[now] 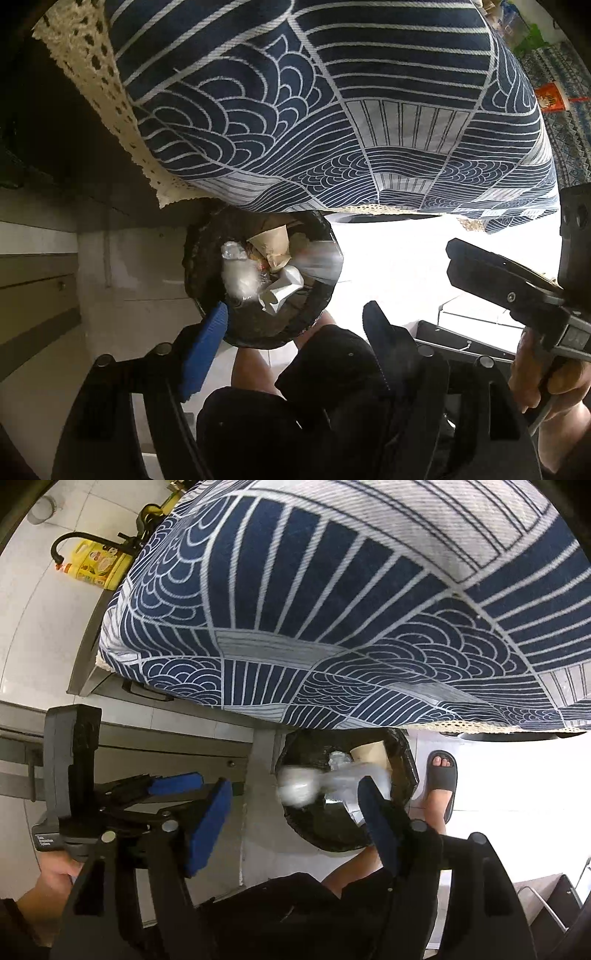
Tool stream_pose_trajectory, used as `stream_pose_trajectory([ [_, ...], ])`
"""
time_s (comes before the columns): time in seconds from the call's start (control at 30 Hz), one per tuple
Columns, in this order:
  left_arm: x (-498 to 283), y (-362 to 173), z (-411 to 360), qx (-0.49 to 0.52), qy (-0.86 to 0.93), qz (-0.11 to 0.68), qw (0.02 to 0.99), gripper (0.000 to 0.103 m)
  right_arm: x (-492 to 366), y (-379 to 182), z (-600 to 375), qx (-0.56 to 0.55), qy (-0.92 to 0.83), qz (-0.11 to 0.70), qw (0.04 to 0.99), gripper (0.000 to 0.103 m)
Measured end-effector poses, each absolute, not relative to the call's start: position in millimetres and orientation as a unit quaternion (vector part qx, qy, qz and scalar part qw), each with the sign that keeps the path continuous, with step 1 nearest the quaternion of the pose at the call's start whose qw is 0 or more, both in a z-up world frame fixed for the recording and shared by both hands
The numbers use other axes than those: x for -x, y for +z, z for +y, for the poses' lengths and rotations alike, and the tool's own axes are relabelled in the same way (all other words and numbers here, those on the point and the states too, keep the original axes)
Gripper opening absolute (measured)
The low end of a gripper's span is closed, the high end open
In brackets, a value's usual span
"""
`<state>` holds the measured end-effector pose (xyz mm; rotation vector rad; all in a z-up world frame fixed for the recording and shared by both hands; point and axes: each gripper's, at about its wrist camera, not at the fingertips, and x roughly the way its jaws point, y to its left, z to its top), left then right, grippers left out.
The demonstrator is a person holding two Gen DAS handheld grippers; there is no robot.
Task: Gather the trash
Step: 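Carry both held bags down into the black bin and open both tools, then raise both empty tools back over the table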
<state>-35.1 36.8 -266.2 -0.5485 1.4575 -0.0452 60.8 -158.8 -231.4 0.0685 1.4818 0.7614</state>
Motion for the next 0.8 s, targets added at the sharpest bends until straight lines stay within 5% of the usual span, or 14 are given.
stream_pose_trajectory([
  [0.8,29.8,-199.6,40.9,0.245,-0.037,0.607,0.755,0.073,-62.2,-166.1,-177.1,-0.039,0.332,0.609,0.719,0.071],
])
